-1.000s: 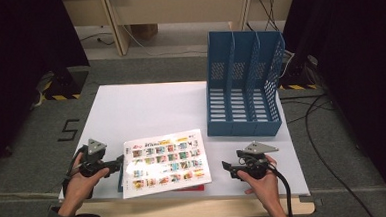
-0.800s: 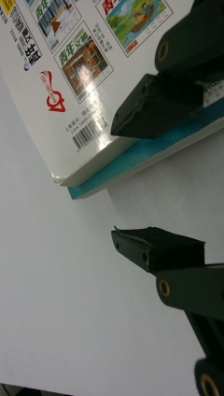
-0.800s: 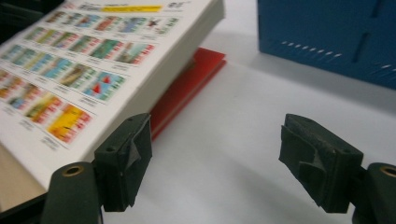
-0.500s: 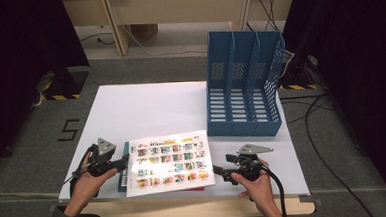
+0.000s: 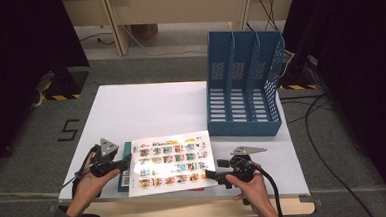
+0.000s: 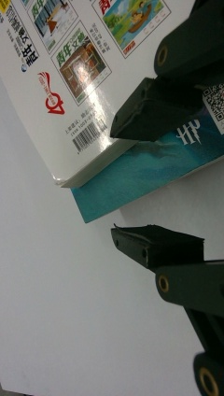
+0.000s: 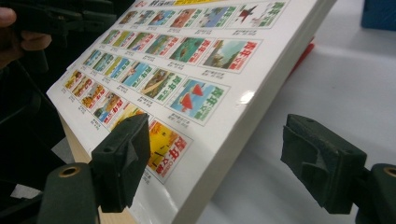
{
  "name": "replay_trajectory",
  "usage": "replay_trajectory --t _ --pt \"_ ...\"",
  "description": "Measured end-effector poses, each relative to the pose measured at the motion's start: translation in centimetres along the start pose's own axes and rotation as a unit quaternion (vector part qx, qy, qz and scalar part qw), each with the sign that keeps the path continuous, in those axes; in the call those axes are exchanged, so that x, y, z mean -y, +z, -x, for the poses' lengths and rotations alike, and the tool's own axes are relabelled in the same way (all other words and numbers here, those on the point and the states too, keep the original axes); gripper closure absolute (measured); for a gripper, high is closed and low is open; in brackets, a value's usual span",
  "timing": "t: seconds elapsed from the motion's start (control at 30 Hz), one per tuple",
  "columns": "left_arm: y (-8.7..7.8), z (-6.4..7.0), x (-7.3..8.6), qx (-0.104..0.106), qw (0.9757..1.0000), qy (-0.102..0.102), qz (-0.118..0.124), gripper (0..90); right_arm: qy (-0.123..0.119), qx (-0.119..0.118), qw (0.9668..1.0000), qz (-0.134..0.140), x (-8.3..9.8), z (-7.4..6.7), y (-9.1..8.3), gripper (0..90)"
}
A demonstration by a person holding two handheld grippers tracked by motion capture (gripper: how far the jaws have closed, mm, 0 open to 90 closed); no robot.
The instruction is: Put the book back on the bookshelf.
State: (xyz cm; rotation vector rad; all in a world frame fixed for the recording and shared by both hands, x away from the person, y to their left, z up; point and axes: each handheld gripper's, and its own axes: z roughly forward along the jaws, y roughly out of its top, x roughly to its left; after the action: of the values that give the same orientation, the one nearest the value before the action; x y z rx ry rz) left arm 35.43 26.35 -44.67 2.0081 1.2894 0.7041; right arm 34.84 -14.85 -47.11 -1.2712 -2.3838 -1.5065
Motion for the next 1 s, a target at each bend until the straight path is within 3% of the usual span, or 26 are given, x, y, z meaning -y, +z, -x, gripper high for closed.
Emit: replay_trajectory --t 0.2,0.37,0.43,0.6,0.73,0.8,0.87,1.0 --pt "0.0 0.2 0.0 -0.002 1.0000 0.001 0.001 44.6 0.029 -0.036 0.9989 -0.005 0.1 0.0 1.2 26.2" --pt "0.0 0.8 0.0 0.005 1.0000 -0.001 0.005 52.4 0.035 -0.039 0.9985 -0.017 -0.4 0.0 1.3 28.0" --pt "0.1 0.9 0.0 0.008 1.0000 -0.002 0.005 53.2 0.040 -0.038 0.9984 -0.010 -0.6 0.1 1.0 28.9" --pt "0.3 1.3 0.0 0.019 0.9996 -0.017 0.010 53.3 0.071 -0.059 0.9949 0.041 -2.0 0.4 -0.3 33.1" --pt "0.5 2.1 0.0 0.027 0.9994 -0.018 0.016 53.2 0.052 -0.062 0.9949 0.059 -4.7 -0.3 -1.3 37.2" --pt "0.5 2.5 0.1 0.020 0.9996 -0.008 0.021 52.3 0.042 -0.063 0.9956 0.055 -6.1 -0.9 -1.4 39.8" --pt "0.5 2.6 0.1 0.012 0.9996 -0.009 0.022 48.0 0.008 -0.045 0.9979 0.046 -7.5 -1.4 -1.3 42.5" --pt "0.6 2.6 0.1 0.013 0.9996 -0.010 0.024 45.4 0.001 -0.043 0.9984 0.037 -9.4 -1.8 -1.6 49.4"
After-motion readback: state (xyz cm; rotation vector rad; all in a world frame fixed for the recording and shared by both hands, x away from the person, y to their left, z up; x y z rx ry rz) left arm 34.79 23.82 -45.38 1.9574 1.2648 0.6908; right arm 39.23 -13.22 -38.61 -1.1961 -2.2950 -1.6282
